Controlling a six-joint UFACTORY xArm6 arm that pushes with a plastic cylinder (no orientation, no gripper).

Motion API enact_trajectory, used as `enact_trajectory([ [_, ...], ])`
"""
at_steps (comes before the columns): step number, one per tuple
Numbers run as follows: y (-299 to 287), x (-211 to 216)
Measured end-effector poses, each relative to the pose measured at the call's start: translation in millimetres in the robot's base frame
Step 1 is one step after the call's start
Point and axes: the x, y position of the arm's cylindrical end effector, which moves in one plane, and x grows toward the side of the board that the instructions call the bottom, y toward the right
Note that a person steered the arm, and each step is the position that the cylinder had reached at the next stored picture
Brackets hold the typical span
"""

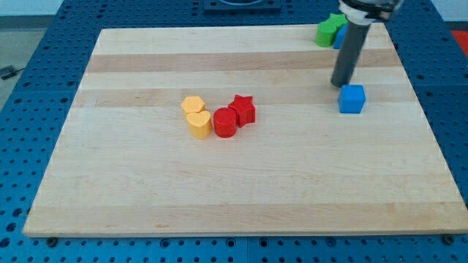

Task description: Move the red star towards the left side of the blue cube

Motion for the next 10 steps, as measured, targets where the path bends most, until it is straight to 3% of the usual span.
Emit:
enact_trajectory([
  [2, -139, 0],
  [3, -210, 29],
  [4, -236, 80],
  [5, -223, 96],
  [8, -134, 63],
  [10, -72, 62],
])
